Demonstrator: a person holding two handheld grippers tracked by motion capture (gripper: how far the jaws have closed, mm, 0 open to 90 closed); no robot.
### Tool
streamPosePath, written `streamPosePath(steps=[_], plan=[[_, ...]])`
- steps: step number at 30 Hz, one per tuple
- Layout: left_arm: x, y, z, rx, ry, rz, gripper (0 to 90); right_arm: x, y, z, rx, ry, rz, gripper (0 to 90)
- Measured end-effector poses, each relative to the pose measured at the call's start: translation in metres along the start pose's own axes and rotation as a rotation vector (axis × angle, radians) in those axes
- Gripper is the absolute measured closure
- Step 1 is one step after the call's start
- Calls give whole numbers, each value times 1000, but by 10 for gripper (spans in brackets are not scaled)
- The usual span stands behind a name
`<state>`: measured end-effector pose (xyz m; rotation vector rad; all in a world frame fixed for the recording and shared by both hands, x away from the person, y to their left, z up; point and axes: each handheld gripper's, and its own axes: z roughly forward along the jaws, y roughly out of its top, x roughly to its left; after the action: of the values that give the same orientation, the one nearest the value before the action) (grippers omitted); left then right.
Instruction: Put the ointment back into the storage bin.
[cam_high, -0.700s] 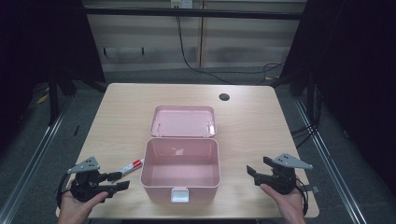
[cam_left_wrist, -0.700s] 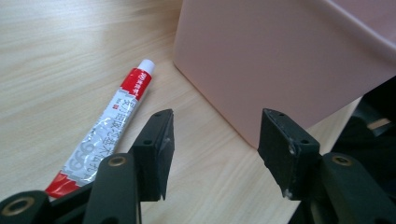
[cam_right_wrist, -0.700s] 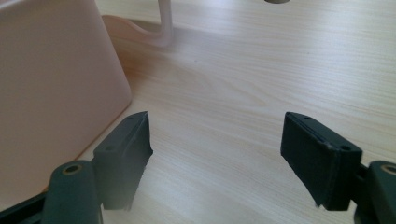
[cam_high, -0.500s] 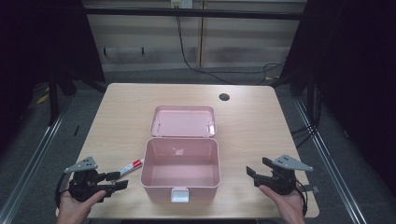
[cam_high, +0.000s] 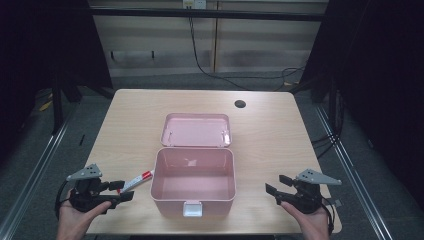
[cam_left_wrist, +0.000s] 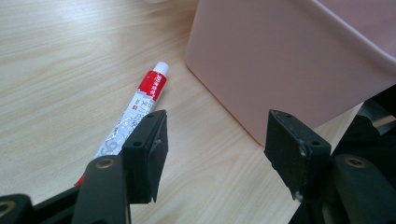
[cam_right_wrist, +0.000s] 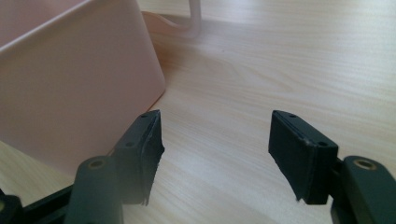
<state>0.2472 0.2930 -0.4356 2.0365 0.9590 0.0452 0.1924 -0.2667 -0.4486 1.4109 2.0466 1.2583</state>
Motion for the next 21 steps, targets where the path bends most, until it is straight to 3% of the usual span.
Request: streamPosePath(steps=[5,9,10,13,14,15,18,19,21], plan=[[0,6,-2,25,17,22,414,6,1,-1,-21,32,-2,339],[-1,13,0,56,26,37,419,8,2,0,-6,25,-16,341],[-4,19,0,68,42,58,424,6,2,0,-2,26,-14,341],[-4,24,2,91,32,65,435,5,2,-1,-9,35,3,341],[-6,31,6,125,62,98,445,4,1,0,-6,43,14,338],[-6,34,8,138,67,102,450,4,1,0,-3,43,14,330],[-4,39,12,161,72,113,459,4,2,0,-4,42,10,327],[-4,42,14,176,107,115,466,4,2,0,-6,44,9,327],[1,47,20,222,112,100,444,4,2,1,2,50,6,327]])
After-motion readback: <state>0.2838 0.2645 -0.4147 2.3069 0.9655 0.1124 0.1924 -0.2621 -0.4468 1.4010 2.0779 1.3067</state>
